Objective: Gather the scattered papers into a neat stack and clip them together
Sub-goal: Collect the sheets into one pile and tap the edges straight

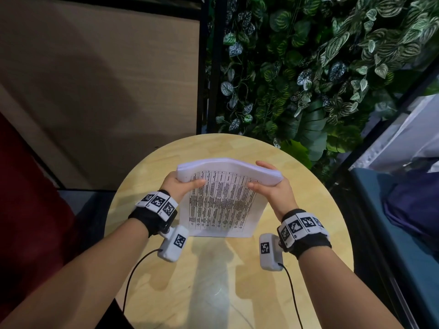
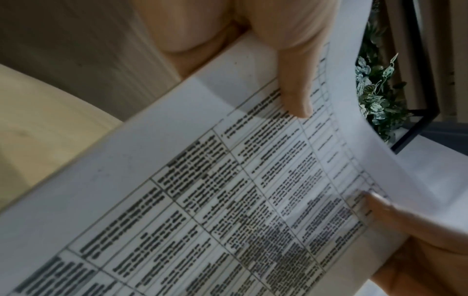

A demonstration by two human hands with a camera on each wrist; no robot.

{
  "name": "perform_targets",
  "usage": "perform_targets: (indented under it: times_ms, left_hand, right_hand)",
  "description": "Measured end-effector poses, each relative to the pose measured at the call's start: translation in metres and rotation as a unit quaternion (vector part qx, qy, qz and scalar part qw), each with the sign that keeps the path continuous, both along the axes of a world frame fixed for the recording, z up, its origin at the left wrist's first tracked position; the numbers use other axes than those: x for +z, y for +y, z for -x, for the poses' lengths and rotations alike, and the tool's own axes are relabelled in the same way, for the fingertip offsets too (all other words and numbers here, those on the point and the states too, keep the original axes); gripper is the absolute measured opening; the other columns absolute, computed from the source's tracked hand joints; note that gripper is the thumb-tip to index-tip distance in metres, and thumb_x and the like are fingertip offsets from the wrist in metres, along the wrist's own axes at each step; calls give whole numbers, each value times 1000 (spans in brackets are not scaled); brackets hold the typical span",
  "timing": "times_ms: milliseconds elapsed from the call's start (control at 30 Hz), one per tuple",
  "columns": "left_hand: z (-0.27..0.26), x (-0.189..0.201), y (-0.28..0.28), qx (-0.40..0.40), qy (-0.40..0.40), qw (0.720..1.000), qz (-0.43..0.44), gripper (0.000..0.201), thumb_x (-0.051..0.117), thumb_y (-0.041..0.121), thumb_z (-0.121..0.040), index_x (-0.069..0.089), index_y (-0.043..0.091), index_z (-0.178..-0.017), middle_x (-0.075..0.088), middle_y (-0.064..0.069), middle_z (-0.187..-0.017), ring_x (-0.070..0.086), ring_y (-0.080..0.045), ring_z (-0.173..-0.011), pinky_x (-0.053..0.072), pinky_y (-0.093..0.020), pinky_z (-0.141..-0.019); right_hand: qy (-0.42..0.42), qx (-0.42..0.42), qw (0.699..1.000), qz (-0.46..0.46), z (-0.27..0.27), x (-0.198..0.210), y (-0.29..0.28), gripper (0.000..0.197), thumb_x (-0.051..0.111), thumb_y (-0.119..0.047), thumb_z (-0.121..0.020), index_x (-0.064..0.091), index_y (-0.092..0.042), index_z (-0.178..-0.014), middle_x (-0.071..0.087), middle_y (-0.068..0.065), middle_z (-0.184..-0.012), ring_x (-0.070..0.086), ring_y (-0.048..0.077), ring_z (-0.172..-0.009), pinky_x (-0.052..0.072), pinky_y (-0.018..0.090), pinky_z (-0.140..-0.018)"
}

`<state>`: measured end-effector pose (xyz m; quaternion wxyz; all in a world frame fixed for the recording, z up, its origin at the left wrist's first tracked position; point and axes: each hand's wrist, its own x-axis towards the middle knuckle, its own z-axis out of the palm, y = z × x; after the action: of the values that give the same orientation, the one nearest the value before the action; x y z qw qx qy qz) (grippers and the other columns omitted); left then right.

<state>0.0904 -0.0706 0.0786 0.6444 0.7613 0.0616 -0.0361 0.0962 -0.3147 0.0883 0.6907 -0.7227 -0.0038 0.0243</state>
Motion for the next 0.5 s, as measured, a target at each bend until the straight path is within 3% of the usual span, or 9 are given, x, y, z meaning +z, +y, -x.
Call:
perform_targets:
  times_ms: [100, 200, 267, 333, 433, 500]
  left_hand:
    - [-1, 1, -7, 33, -3, 999, -14, 15, 75, 20, -74, 60, 24, -73, 63, 5, -79, 61, -21, -86, 51, -36, -87]
    - [-2, 8, -12, 62, -28, 998, -1, 17, 74, 19, -74, 60, 24, -70, 62, 5, -75, 60, -18, -80, 50, -25, -70]
    - [0, 9, -13, 78, -41, 996, 6, 18, 75, 18, -74, 60, 25, -69, 61, 6, -74, 59, -14, -75, 48, -23, -69]
    - [5, 5, -14, 71, -25, 997, 9, 16, 76, 17, -73, 61, 23, -74, 62, 7, -75, 59, -12, -75, 47, -23, -70]
    - [11, -5, -15, 51, 29, 998, 1, 21, 77, 13, -72, 64, 17, -87, 61, 9, -77, 59, -16, -82, 47, -28, -81]
    - [10, -7, -14, 57, 45, 997, 6, 18, 77, 11, -72, 63, 21, -78, 63, 5, -78, 59, -18, -87, 48, -35, -92]
  right_hand:
    - [17, -30, 999, 19, 1, 2, 6, 26, 69, 2, -77, 67, -19, -92, 69, 8, -93, 64, 28, -93, 50, 51, -93]
    - [5, -55, 998, 31, -2, 10, 9, 17, 65, -1, -82, 68, -17, -84, 69, 10, -88, 64, 30, -90, 51, 50, -90]
    - [-3, -57, 998, 23, -3, 12, 8, 17, 64, -1, -83, 68, -17, -84, 69, 10, -88, 65, 30, -89, 53, 46, -86]
    - [2, -59, 998, 23, -1, 5, 9, 18, 67, -1, -81, 68, -19, -85, 70, 12, -90, 66, 32, -92, 53, 44, -85]
    - [37, -82, 996, 12, 5, -17, 8, 21, 72, 2, -74, 69, -13, -89, 71, 11, -91, 67, 29, -88, 53, 42, -84]
    - [50, -93, 994, 13, 8, -23, 7, 21, 73, 3, -73, 69, -14, -85, 71, 9, -88, 66, 27, -85, 53, 42, -83]
